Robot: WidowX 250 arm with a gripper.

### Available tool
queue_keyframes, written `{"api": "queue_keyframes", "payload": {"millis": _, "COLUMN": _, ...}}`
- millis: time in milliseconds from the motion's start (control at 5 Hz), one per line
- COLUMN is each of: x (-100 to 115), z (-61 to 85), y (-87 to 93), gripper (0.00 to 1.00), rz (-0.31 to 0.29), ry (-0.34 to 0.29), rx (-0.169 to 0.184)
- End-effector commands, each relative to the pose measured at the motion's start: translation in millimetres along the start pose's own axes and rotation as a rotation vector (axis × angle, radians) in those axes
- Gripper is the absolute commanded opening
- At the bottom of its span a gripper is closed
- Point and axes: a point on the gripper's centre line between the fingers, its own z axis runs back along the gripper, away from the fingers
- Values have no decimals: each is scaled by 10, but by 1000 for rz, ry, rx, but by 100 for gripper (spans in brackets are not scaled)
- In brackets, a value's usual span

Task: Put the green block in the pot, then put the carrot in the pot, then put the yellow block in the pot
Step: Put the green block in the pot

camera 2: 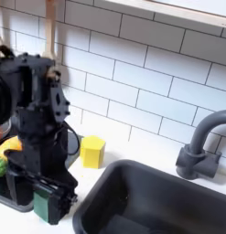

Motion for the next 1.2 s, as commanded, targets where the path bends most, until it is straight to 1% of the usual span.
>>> {"api": "queue_keyframes", "payload": {"millis": 0, "x": 46, "z": -61, "y": 91, "gripper": 100, "rz": -15, "ry": 18, "rx": 6}}
{"api": "queue_keyframes", "payload": {"millis": 200, "x": 59, "z": -145, "y": 127, "gripper": 100, "rz": -31, "ry": 24, "rx": -19}}
{"api": "queue_keyframes", "payload": {"millis": 400, "x": 96, "z": -166, "y": 166, "gripper": 100, "rz": -30, "ry": 28, "rx": -12}}
{"api": "queue_keyframes", "payload": {"millis": 600, "x": 145, "z": -210, "y": 166, "gripper": 100, "rz": -45, "ry": 27, "rx": -12}}
{"api": "queue_keyframes", "payload": {"millis": 800, "x": 192, "z": -239, "y": 162, "gripper": 100, "rz": -101, "ry": -9, "rx": 9}}
{"api": "queue_keyframes", "payload": {"millis": 1000, "x": 269, "z": -263, "y": 152, "gripper": 100, "rz": -142, "ry": -32, "rx": 15}}
